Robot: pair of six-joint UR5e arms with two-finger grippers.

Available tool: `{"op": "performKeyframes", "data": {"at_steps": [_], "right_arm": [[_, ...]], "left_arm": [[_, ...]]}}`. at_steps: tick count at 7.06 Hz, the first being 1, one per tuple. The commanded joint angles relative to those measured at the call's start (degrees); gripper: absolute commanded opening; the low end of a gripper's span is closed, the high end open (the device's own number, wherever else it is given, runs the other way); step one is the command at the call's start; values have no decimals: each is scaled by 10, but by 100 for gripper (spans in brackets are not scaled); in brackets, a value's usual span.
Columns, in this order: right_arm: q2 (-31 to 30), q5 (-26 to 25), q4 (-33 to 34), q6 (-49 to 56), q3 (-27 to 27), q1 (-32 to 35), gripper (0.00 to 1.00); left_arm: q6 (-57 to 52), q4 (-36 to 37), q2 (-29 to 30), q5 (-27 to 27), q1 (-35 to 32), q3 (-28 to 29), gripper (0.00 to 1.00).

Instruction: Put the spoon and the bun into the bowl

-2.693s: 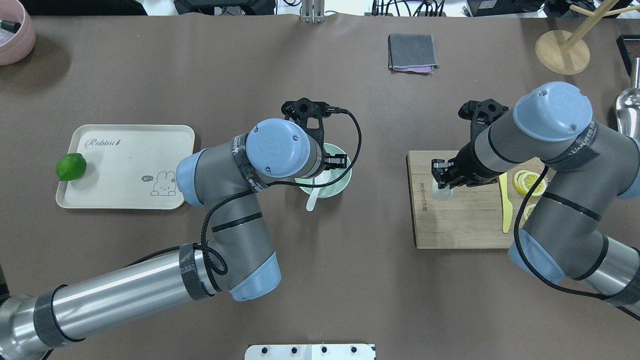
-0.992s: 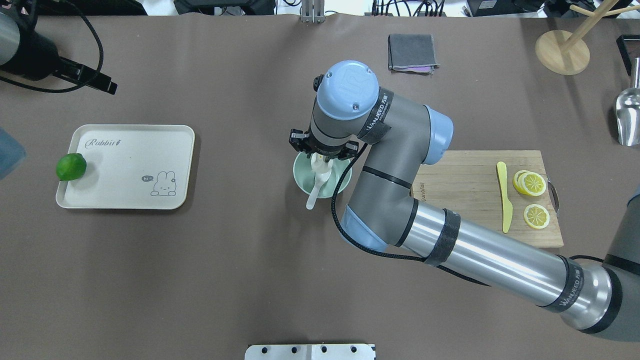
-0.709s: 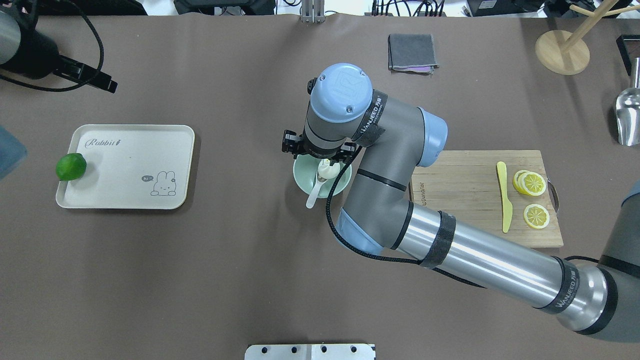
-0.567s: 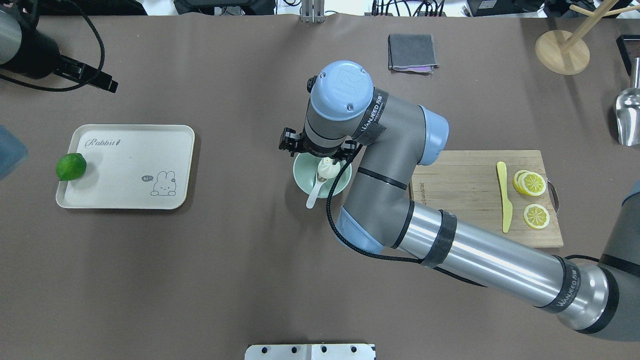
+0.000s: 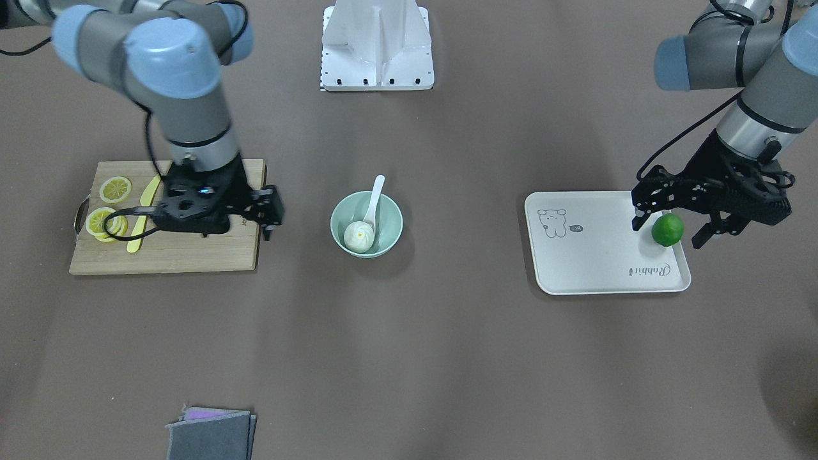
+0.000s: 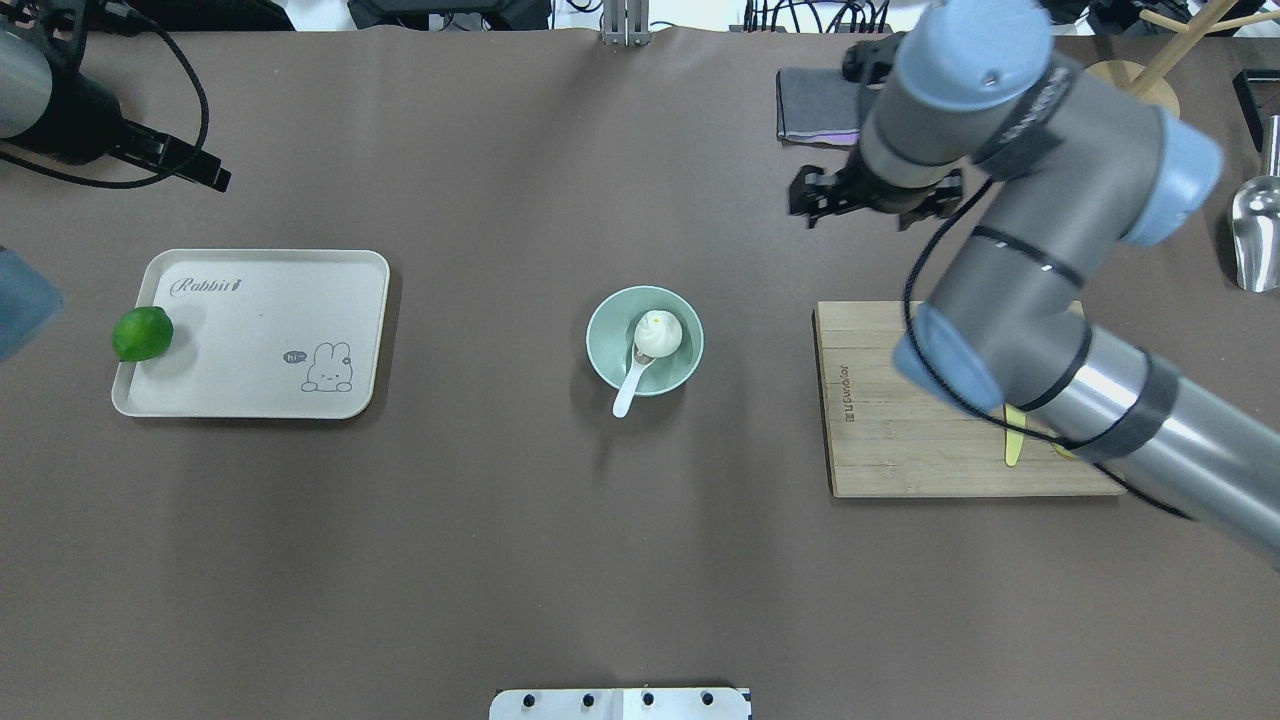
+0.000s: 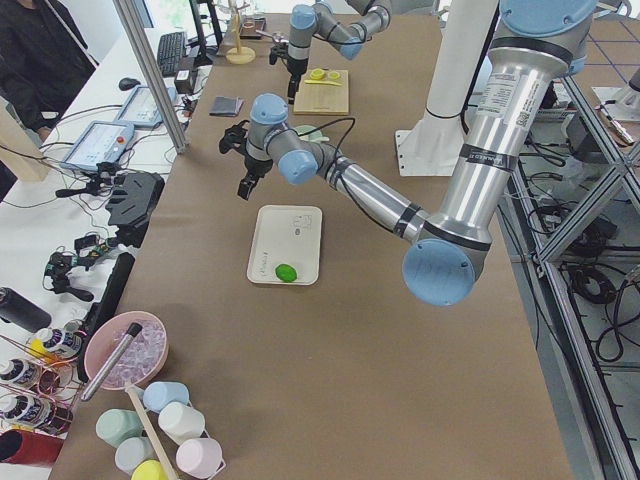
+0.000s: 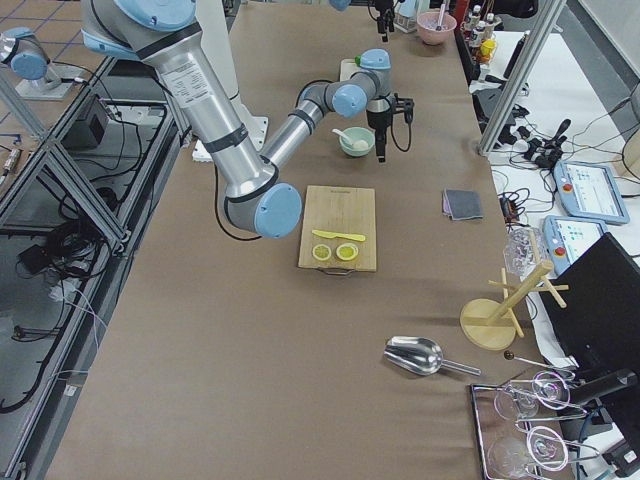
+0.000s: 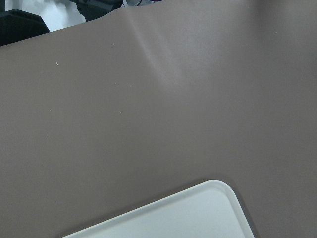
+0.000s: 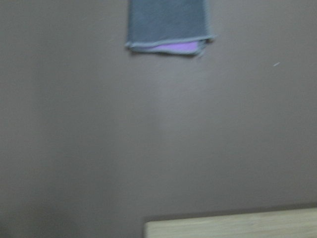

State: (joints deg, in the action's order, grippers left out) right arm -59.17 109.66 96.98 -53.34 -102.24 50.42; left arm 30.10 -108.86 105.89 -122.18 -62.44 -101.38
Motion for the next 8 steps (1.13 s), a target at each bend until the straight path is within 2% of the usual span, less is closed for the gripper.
{"op": "performKeyframes", "data": {"at_steps": [1, 2, 4, 5, 6, 7, 8], "right_arm": [[-73, 94, 7, 241, 4, 167, 100], [-109, 140, 21, 331, 4, 236, 100], [-145, 149, 105, 554, 34, 347, 100], [-173, 151, 121, 614, 43, 378, 100], [-192, 157, 122, 621, 47, 388, 100], [-226, 205, 114, 620, 47, 399, 100], [-250, 231, 110, 620, 49, 399, 100]], "left_arm": [[-31, 4, -28, -7, -57, 7, 98], [-83, 8, -41, -18, -91, 7, 98], [-159, 8, -88, -24, -135, 8, 98], [-160, 24, -110, -24, -151, 4, 98], [-197, 29, -131, -24, -175, 9, 98], [-225, 83, -138, -46, -205, 9, 98], [-225, 125, -140, -84, -224, 11, 98]]}}
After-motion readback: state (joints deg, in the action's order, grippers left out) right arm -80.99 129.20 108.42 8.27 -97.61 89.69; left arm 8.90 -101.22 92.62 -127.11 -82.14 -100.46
